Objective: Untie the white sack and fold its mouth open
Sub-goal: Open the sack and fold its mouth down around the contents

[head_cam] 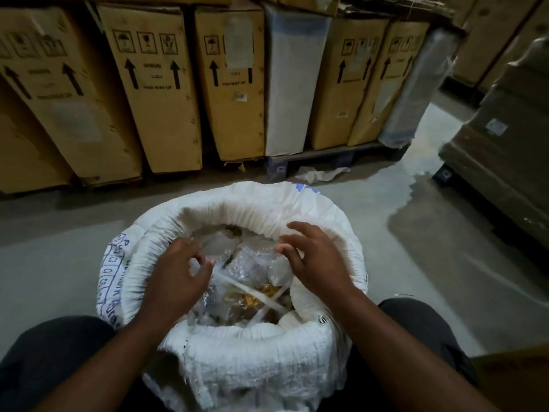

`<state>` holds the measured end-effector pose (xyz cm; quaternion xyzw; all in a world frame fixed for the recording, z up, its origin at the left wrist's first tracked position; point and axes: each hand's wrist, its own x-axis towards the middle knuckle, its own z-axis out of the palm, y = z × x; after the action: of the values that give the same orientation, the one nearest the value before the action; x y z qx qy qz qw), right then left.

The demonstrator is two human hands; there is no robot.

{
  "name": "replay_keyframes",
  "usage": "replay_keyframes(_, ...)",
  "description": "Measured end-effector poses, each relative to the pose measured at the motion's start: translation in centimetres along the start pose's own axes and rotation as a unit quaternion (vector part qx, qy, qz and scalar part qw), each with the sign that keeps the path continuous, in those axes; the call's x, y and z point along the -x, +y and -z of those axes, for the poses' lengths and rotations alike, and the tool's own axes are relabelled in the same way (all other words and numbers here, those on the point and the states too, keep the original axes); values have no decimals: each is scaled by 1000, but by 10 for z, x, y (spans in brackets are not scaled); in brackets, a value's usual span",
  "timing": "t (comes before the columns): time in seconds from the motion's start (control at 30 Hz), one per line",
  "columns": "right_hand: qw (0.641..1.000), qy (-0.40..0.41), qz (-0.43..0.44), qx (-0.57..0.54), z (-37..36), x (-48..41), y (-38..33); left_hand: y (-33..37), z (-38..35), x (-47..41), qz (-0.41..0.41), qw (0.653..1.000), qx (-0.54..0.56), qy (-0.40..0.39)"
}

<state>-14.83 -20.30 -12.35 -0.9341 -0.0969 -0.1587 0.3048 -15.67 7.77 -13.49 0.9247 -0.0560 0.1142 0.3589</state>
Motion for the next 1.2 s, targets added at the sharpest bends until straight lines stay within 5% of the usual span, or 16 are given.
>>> replay_keyframes(0.37, 992, -121, -26, -8, 7, 5, -5, 8, 0, 3, -6, 998, -5, -55)
replay_keyframes(1.2, 986, -86, 37, 136, -1, -8, -28, 18, 14, 9, -72, 993, -89, -20)
